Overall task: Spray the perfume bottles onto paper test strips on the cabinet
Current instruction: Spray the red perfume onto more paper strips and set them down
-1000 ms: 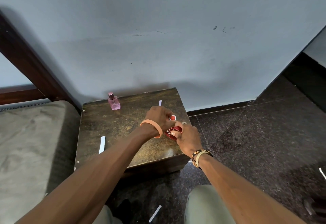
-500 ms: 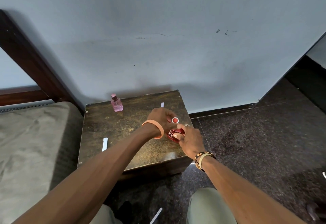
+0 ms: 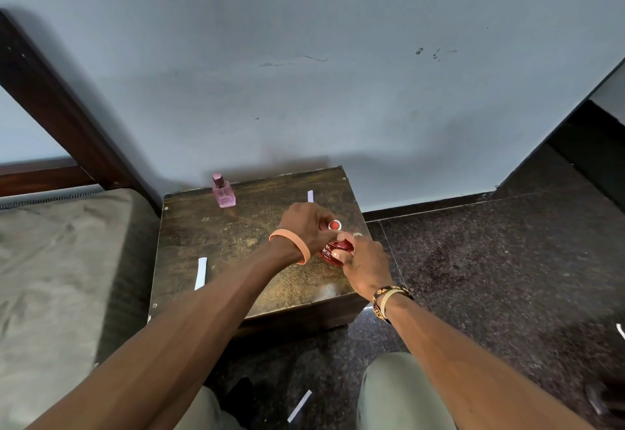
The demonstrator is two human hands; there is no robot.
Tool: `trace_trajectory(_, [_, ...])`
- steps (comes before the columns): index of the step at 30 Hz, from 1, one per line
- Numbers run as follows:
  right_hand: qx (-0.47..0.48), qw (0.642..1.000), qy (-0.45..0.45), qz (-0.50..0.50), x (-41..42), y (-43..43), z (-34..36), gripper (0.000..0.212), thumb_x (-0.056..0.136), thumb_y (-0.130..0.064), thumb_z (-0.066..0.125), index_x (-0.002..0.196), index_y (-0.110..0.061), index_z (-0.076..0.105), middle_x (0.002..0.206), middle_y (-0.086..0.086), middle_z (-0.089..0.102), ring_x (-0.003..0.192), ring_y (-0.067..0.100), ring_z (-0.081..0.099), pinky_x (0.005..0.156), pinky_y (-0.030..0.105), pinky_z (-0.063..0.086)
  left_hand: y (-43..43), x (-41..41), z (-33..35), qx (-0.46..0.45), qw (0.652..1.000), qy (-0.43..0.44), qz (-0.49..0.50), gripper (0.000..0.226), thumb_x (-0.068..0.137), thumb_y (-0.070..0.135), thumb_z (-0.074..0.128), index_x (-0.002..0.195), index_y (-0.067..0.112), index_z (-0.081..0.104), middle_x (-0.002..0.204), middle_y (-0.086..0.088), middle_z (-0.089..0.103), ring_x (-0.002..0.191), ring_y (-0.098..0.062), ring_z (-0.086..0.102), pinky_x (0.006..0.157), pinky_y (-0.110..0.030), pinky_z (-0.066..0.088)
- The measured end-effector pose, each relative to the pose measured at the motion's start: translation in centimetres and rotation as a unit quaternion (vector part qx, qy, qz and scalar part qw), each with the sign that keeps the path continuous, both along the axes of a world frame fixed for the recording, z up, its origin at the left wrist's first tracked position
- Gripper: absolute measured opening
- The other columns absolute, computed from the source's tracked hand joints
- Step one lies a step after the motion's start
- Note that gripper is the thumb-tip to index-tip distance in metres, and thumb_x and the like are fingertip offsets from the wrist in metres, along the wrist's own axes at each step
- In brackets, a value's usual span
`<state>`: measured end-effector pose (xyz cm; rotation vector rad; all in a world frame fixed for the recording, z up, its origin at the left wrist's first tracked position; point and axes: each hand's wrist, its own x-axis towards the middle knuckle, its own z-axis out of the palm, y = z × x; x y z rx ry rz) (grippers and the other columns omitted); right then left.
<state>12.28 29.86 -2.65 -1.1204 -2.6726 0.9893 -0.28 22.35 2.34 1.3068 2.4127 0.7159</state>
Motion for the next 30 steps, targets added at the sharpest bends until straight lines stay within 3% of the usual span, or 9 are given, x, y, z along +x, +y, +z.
trace_trajectory(2, [-0.004,1.0,-0.001,-0.001,0.0,0.0,-0.1,0.04,0.091,-0.022,0.068,0.131,-0.022,0.059,0.115,0.004,0.067,0.11,0.019,0.062,0.087,0.024,0.048,0.0,0.1,-0.1,0.002,1.0,0.004,-0.01,0.024,0.082,0.028,0.072,0.104,0.018,0.074,0.093,0.0,0.072,0.08,-0.013,0.061,0.082,-0.03,0.053])
trace_trajectory(5, [-0.012,1.0,-0.002,-0.009,0.0,0.0,-0.2,0.033,0.092,-0.022,0.067,0.124,-0.02,0.061,0.097,-0.001,0.063,0.1,0.016,0.064,0.074,0.016,0.043,-0.3,0.2,-0.3,-0.002,1.0,-0.013,-0.016,0.029,0.081,0.023,0.073,0.11,0.02,0.071,0.096,0.002,0.069,0.083,-0.01,0.06,0.084,-0.028,0.052])
trace_trajectory(8, [-0.006,1.0,0.005,-0.006,0.1,0.0,-0.2,0.032,0.092,-0.025,0.067,0.123,-0.019,0.061,0.088,-0.006,0.058,0.086,0.012,0.059,0.072,0.019,0.047,-1.3,0.5,-1.2,0.028,0.999,-0.045,-0.005,0.035,0.076,0.027,0.078,0.109,0.025,0.069,0.086,0.011,0.066,0.075,-0.001,0.059,0.079,-0.025,0.055])
trace_trajectory(10, [-0.004,1.0,0.011,0.0,0.1,0.1,-0.1,0.032,0.092,-0.027,0.066,0.123,-0.02,0.062,0.086,-0.006,0.058,0.082,0.011,0.057,0.072,0.022,0.048,-1.9,0.7,-2.0,0.039,0.998,-0.045,0.002,0.042,0.073,0.029,0.08,0.112,0.027,0.066,0.092,0.008,0.065,0.08,-0.006,0.061,0.078,-0.028,0.056])
trace_trajectory(16, [-0.035,0.999,0.033,0.0,0.4,0.1,-0.3,0.044,0.09,-0.024,0.069,0.133,-0.022,0.057,0.108,0.002,0.069,0.102,0.017,0.064,0.09,0.028,0.052,-2.8,0.5,-3.2,0.027,0.995,-0.075,0.061,0.06,0.078,0.0,0.065,0.134,0.019,0.051,0.123,-0.004,0.049,0.104,-0.013,0.051,0.093,-0.03,0.051])
trace_trajectory(20, [-0.049,0.997,0.054,-0.038,0.7,-0.4,-1.4,0.051,0.088,-0.023,0.071,0.136,-0.027,0.054,0.11,0.001,0.065,0.105,0.016,0.063,0.09,0.031,0.051,-2.4,-0.6,-3.8,-0.001,0.989,-0.132,0.071,0.063,0.083,-0.008,0.058,0.139,0.019,0.048,0.135,-0.005,0.055,0.118,-0.02,0.056,0.097,-0.031,0.049])
trace_trajectory(25, [-0.057,0.992,0.079,-0.079,0.4,-0.7,-2.2,0.044,0.09,-0.02,0.069,0.132,-0.025,0.058,0.113,0.001,0.069,0.1,0.015,0.066,0.085,0.027,0.052,-1.6,-0.9,-5.1,0.048,0.974,-0.19,0.111,0.039,0.082,0.002,0.068,0.117,0.019,0.068,0.112,0.0,0.071,0.101,-0.012,0.066,0.095,-0.034,0.053])
trace_trajectory(30, [-0.059,0.986,0.115,-0.109,-1.4,0.5,-0.6,0.043,0.092,-0.011,0.062,0.132,-0.024,0.054,0.116,0.0,0.066,0.107,0.018,0.063,0.087,0.031,0.053,-0.3,-1.9,-4.0,0.114,0.961,-0.204,0.145,0.034,0.081,0.007,0.071,0.113,0.017,0.069,0.108,-0.001,0.073,0.098,-0.012,0.066,0.092,-0.03,0.053])
